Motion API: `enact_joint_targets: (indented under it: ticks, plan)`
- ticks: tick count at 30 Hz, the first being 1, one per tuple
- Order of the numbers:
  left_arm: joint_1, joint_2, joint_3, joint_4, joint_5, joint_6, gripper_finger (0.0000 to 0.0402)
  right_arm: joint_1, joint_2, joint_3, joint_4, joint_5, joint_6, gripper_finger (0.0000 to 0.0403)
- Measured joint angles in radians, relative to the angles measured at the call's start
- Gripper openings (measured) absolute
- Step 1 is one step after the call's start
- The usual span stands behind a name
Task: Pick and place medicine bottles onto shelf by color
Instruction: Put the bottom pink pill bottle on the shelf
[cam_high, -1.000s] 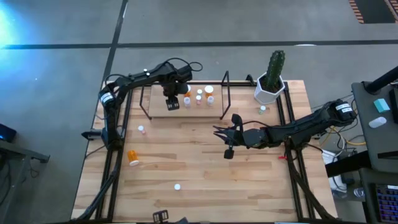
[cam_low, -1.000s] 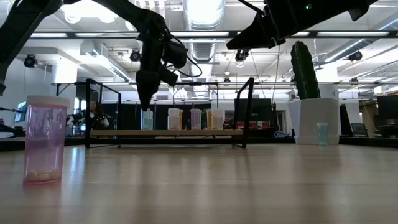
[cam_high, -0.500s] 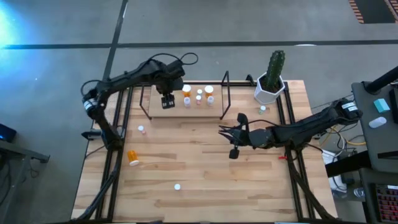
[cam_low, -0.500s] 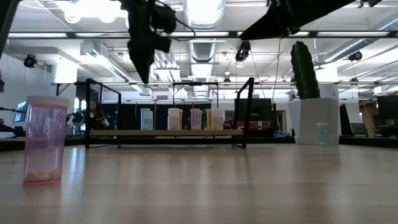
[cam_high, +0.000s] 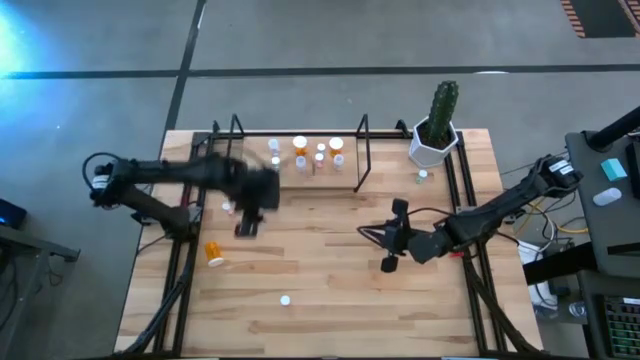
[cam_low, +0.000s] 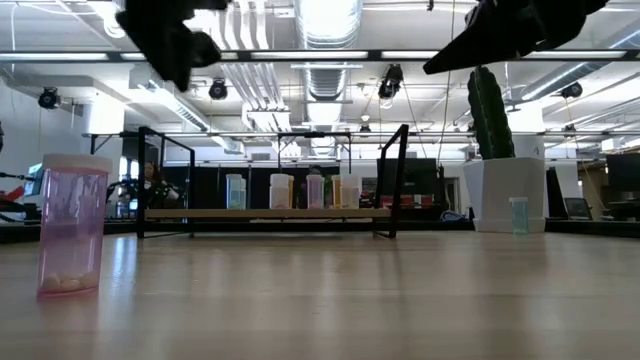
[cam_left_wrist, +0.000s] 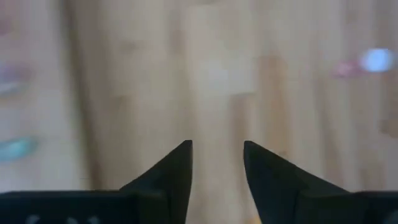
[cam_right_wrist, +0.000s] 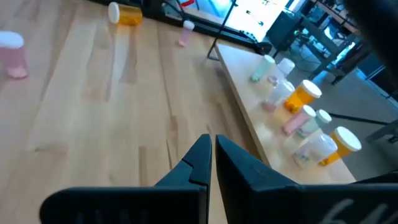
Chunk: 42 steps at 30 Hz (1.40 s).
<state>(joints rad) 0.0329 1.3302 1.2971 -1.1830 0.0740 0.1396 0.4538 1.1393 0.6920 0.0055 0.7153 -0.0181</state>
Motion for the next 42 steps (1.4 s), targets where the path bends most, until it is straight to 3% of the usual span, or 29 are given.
enact_joint_targets:
  ticks: [8, 14, 18, 23, 29, 33, 42]
  plan:
    - [-0.437, 0.029, -0.089, 0.072, -0.084, -0.301, 0.0088, 0.0, 0.009, 0.0, 0.033, 0.003, 0.0, 0.0012]
    - [-0.621, 0.064, -0.131, -0.09, -0.137, -0.647, 0.009, 0.0, 0.011, 0.0, 0.031, 0.003, 0.009, 0.0012]
    - [-0.701, 0.095, -0.186, -0.154, -0.137, -0.764, 0.0121, 0.0, 0.019, 0.0, 0.03, 0.003, 0.011, 0.0012]
    - [-0.726, 0.164, -0.234, -0.152, -0.143, -0.774, 0.0186, 0.0, 0.023, -0.001, 0.031, 0.002, 0.011, 0.0012]
    - [-0.722, 0.255, -0.224, 0.037, -0.223, -0.559, 0.0245, 0.0, 0.022, -0.001, 0.032, 0.002, 0.011, 0.0012]
    - [-0.721, 0.278, -0.158, 0.186, -0.249, -0.47, 0.0253, 0.0, 0.022, -0.001, 0.032, 0.001, 0.009, 0.0012]
    - [-0.696, 0.285, -0.098, 0.433, -0.293, -0.47, 0.0253, 0.0, 0.022, -0.001, 0.031, 0.001, 0.011, 0.0012]
